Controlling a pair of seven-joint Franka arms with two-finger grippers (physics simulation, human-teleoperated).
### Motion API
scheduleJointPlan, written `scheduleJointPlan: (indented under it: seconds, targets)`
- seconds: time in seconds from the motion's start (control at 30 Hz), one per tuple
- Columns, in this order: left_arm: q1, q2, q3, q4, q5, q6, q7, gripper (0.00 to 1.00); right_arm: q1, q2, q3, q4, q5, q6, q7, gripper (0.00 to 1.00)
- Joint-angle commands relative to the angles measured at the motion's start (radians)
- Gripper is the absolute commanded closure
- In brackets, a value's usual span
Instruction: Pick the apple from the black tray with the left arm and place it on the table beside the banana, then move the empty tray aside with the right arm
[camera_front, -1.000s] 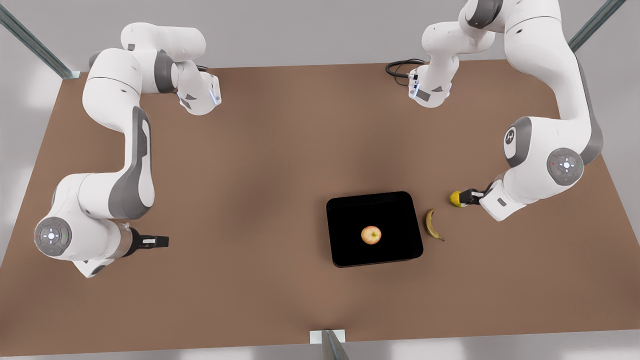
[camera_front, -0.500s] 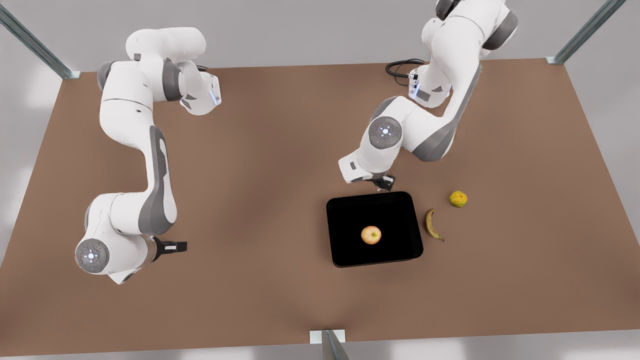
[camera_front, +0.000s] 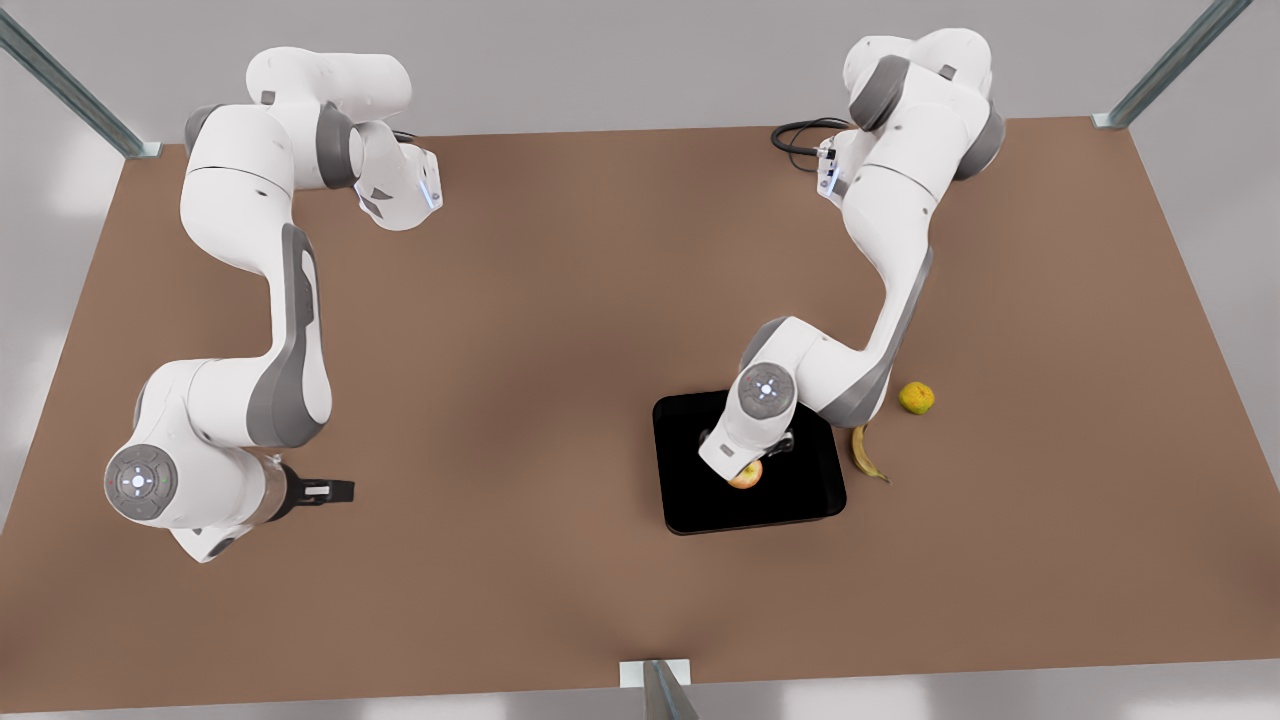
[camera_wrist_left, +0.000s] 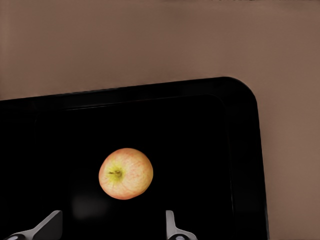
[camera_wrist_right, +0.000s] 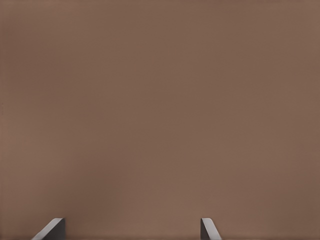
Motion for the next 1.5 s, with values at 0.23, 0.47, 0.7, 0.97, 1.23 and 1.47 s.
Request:
scheduleJointPlan:
  seconds: [0.23,0.47,0.7,0.97,1.23,1.47]
  targets:
    - [0.028,0.08,0.02,0.029,0.012,0.09,-0.138,0.0,0.001,-0.002,0.002,0.0,0.001,0.002,0.002,0.0]
    - [0.021,0.124,0.021,0.041,0.009,0.111,-0.141,0.0,0.001,-0.002,0.002,0.0,0.001,0.002,0.002,0.0]
    - [0.009,0.129,0.018,0.011,0.015,0.165,-0.144,0.0,0.001,-0.002,0.002,0.0,0.001,0.002,0.002,0.0]
    - [0.011,0.129,0.025,-0.048,0.041,0.232,-0.142,0.0,0.0,-0.002,0.002,0.0,0.001,0.004,0.002,0.0]
    - [0.029,0.129,0.029,-0.1,0.099,0.283,-0.141,0.0,0.001,0.0,0.002,0.0,0.001,0.004,0.002,0.0]
    - [0.027,0.12,0.029,-0.097,0.098,0.272,-0.158,0.2,0.0,0.0,0.002,0.0,0.001,0.004,0.002,0.0]
